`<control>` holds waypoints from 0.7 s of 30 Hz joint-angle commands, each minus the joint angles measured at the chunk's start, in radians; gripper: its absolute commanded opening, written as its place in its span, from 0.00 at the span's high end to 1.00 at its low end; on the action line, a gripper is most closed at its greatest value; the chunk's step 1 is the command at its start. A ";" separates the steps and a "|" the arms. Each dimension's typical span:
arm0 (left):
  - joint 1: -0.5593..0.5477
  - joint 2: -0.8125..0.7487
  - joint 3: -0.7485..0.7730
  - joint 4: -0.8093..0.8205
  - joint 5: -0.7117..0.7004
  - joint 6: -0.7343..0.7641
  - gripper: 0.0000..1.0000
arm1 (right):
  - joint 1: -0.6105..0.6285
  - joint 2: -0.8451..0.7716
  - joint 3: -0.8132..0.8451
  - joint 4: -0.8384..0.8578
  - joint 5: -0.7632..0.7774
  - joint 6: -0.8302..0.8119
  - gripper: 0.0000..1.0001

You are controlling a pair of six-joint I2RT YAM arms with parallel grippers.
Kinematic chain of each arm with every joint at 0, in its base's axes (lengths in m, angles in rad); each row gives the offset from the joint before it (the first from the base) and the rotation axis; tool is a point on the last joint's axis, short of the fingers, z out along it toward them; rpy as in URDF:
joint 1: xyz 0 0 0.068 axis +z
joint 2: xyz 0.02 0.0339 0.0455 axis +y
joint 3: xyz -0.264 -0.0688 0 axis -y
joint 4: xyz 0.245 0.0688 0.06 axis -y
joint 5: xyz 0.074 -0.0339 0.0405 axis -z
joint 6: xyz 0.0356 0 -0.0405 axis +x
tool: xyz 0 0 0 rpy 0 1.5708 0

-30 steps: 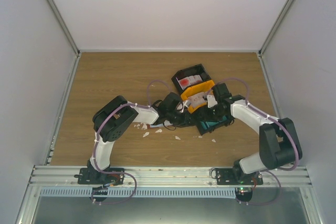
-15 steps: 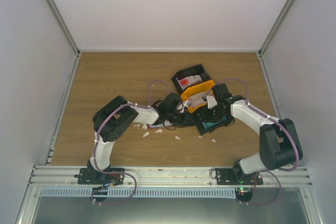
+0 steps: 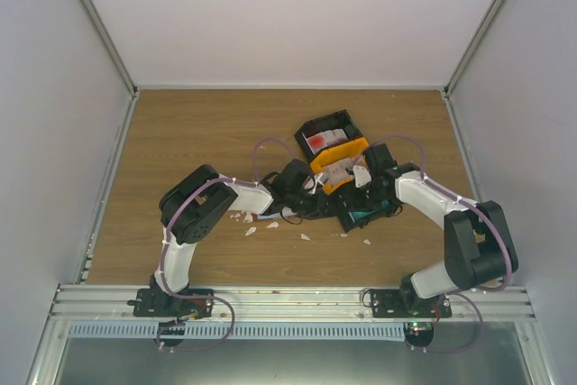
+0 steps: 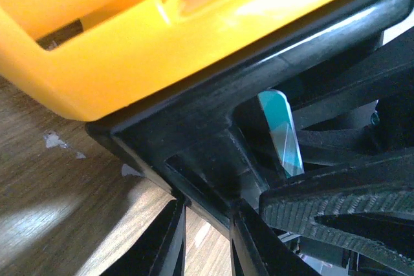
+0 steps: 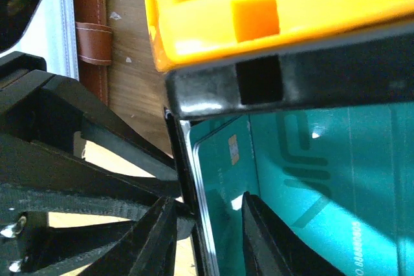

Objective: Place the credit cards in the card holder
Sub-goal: Pick up the credit card from the storage box.

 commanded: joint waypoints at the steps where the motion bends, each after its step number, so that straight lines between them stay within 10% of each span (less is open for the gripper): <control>1: -0.011 0.008 0.018 0.046 0.014 0.018 0.78 | 0.003 -0.006 0.015 0.008 -0.060 -0.018 0.72; 21: -0.011 0.016 0.025 0.040 0.013 0.018 0.78 | 0.003 -0.036 -0.001 0.023 -0.049 -0.004 0.86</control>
